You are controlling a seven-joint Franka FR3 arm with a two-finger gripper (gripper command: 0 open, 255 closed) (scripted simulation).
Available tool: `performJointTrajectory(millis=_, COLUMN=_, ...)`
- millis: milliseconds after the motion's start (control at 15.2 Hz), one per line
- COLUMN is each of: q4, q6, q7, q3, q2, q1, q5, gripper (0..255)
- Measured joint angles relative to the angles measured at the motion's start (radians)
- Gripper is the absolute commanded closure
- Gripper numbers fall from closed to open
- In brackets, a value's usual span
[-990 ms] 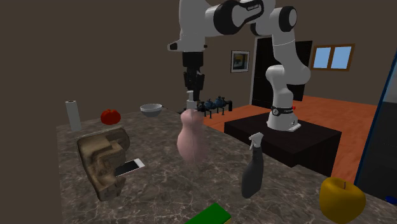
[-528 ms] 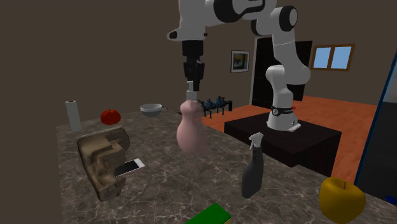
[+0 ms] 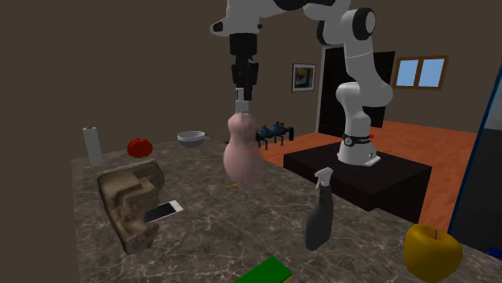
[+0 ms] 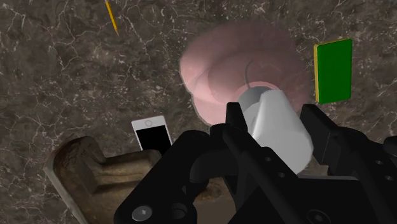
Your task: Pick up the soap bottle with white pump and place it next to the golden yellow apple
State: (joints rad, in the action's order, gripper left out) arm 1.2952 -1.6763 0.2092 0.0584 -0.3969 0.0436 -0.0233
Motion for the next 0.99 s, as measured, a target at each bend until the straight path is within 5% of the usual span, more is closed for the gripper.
performJointTrajectory(millis=462, q4=-0.117, q6=0.099, q7=0.000, q3=0.000, q2=-0.018, q1=0.002, q5=-0.001, gripper=255)
performJointTrajectory(millis=990, q4=0.066, q6=0.118, q7=0.097, q3=0.035, q2=0.183, q1=0.063, q5=0.005, gripper=255)
